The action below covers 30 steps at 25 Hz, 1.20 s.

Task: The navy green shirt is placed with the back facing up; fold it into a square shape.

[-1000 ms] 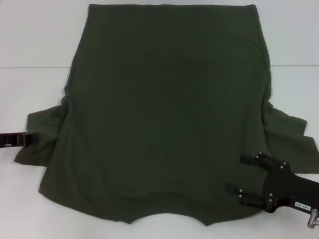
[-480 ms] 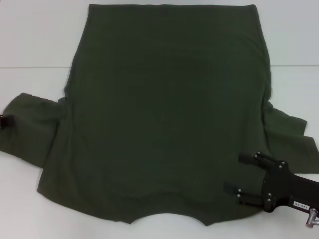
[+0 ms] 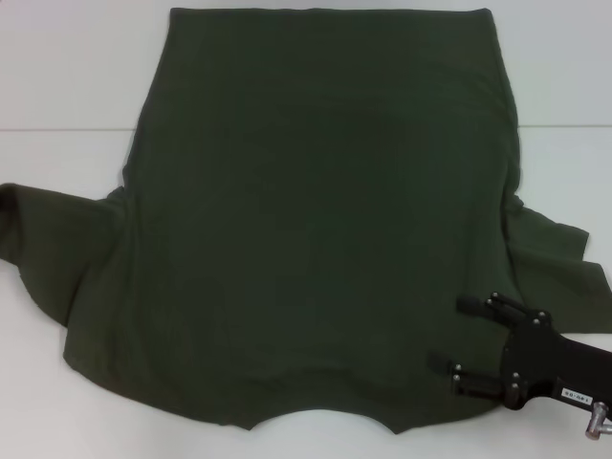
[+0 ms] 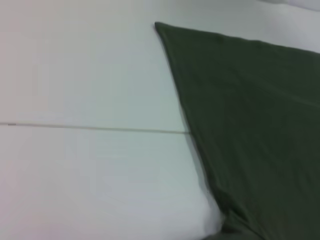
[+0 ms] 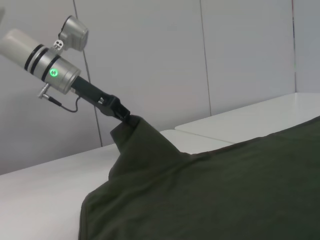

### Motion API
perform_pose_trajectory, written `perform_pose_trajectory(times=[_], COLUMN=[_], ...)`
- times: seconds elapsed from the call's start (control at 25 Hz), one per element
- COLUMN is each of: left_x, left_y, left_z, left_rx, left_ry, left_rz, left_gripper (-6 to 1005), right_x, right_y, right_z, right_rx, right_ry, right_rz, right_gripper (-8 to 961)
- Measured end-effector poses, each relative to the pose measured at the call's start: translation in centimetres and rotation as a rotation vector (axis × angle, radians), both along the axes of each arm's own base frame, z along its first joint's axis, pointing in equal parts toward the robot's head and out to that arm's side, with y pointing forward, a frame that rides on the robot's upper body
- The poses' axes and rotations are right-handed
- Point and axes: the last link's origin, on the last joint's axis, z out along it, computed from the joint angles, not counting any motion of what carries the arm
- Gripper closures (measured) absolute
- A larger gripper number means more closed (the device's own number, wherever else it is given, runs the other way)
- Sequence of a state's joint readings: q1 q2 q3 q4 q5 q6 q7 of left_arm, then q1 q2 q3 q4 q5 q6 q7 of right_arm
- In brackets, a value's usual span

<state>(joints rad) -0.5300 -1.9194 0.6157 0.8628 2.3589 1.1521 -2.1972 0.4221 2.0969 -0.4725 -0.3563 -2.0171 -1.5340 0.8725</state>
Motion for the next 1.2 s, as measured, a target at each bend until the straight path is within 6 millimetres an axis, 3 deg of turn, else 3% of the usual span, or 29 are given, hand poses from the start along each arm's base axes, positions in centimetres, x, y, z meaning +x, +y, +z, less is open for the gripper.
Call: perform_pose_trajectory(times=[0.32, 0.64, 0.96, 1.2], left_x=[1.9, 4.7, 4.7, 4.5], left_y=[0.2, 0.4, 0.7, 1.1], left_z=[0.2, -1.8, -4.4, -3.6], left_rx=[-0.042, -0.164, -0.186, -0.101], left_ry=[-0.111, -0.311, -0.439, -0.545], left_rz=[0.044, 0.150, 0.233, 0.236], left_gripper=[995, 995, 995, 996], right_x=[0.0, 0.1, 0.1, 0.0], right_y=[-0.1, -0.1, -0.2, -0.1], right_z=[-0.2, -0.2, -0.2, -0.2], right_rx=[-0.003, -0.002, -0.003, -0.004], right_ry=[0.001, -0.001, -0.001, 0.001], right_rz=[-0.005, -0.005, -0.007, -0.003], right_gripper=[29, 29, 29, 29])
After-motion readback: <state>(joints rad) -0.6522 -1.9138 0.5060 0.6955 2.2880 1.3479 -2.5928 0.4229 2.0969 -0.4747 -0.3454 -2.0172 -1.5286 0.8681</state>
